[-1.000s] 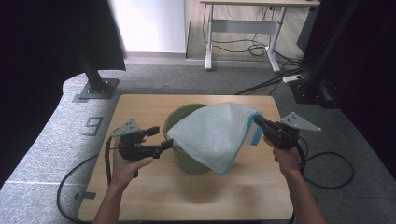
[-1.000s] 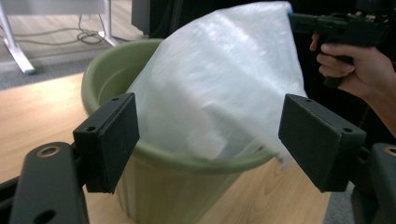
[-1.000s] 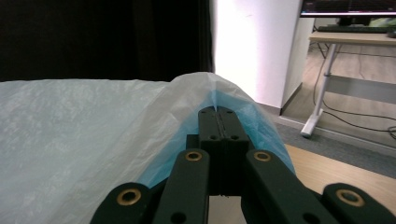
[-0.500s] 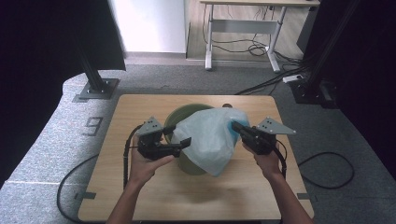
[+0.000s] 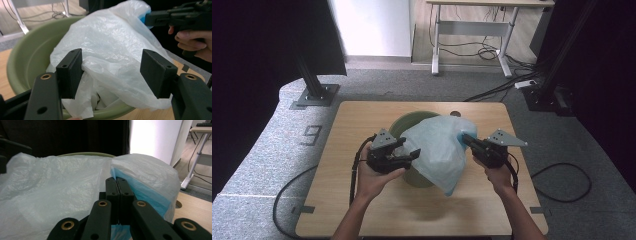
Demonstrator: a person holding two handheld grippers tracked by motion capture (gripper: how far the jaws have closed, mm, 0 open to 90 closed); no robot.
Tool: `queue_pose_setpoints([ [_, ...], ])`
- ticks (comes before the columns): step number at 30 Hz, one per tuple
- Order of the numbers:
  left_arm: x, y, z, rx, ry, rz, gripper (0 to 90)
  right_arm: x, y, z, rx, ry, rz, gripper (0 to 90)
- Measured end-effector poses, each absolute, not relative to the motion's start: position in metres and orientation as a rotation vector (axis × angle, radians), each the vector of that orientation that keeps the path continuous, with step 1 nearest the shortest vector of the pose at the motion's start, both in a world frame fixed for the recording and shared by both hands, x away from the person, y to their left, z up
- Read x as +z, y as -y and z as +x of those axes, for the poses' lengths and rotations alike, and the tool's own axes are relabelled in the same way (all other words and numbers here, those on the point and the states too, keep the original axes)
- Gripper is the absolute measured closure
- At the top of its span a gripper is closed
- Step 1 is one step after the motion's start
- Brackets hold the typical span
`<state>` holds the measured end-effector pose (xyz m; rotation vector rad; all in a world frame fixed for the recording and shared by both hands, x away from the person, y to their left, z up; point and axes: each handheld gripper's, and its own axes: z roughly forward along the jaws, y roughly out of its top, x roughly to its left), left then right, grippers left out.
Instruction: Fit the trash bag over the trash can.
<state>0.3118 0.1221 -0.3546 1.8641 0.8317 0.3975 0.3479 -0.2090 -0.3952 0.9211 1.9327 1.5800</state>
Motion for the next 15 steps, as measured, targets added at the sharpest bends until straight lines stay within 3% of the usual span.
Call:
queue_pose_setpoints([
  [8,-0.346,-0.121,0.3,0.388,-0.784,1.828,39.0,-0.398,0.21,0.349,1.583,-1.935,0.938,87.6],
  [15,-0.353,-0.102,0.308,0.356,-0.776,1.891,38.2,-0.4,0.208,0.349,1.59,-1.937,0.937,87.6],
])
